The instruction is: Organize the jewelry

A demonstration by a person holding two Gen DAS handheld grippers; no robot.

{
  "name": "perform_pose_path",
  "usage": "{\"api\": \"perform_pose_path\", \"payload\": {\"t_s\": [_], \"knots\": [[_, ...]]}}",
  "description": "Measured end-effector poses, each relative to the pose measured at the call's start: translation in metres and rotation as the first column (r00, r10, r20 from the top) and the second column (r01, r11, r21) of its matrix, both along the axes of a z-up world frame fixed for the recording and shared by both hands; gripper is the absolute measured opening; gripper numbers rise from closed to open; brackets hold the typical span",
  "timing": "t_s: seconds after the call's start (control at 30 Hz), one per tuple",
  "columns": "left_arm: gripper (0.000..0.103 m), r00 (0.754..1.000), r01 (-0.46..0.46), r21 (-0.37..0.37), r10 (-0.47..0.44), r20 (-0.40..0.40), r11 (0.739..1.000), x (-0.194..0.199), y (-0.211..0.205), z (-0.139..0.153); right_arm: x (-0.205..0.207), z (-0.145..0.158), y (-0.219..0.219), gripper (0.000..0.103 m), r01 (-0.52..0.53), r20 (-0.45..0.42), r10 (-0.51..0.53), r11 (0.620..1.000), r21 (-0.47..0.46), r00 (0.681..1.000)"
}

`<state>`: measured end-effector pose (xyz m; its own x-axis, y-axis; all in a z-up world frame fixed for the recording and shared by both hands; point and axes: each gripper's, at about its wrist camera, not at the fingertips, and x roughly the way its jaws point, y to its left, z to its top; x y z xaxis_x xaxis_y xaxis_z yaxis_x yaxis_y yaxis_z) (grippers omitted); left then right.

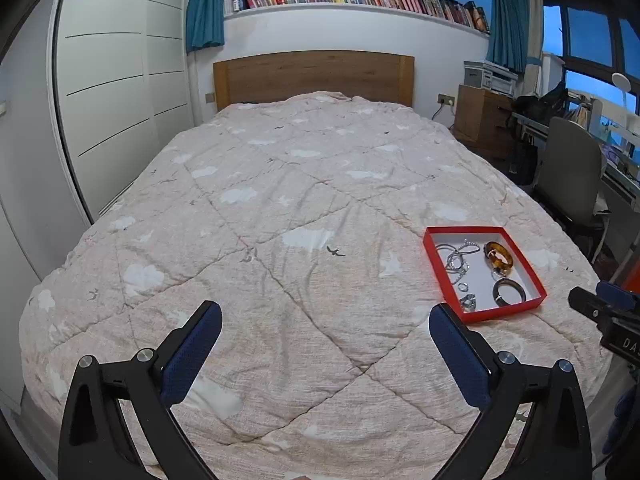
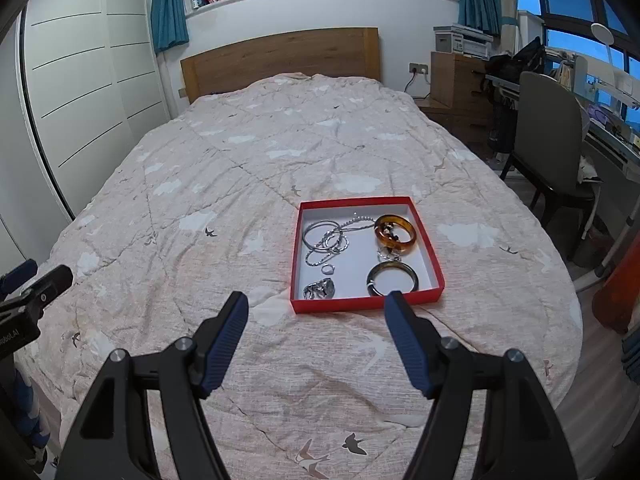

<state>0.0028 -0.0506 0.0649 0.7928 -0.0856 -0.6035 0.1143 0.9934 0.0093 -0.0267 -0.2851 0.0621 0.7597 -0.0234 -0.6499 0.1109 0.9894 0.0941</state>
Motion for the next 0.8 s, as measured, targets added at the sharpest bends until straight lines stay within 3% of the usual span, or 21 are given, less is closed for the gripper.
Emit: {"api": "perform_pose_path", "payload": {"t_s": [0.27, 0.8], "knots": [[0.102, 1.000, -0.011, -0.020, 0.011, -0.016, 1.000, -0.008, 0.016, -0.007, -0.009, -0.003, 0.006, 0.069, 0.008, 0.015, -0.008, 1.000, -0.028, 1.000], [0.103, 0.999, -0.024, 0.019, 0.024, -0.033, 1.000, -0.007, 0.011, -0.014, -0.008, -0.009, 0.008, 0.070, -0.015, 0.013, 0.015, 1.000, -0.024, 1.000]]}}
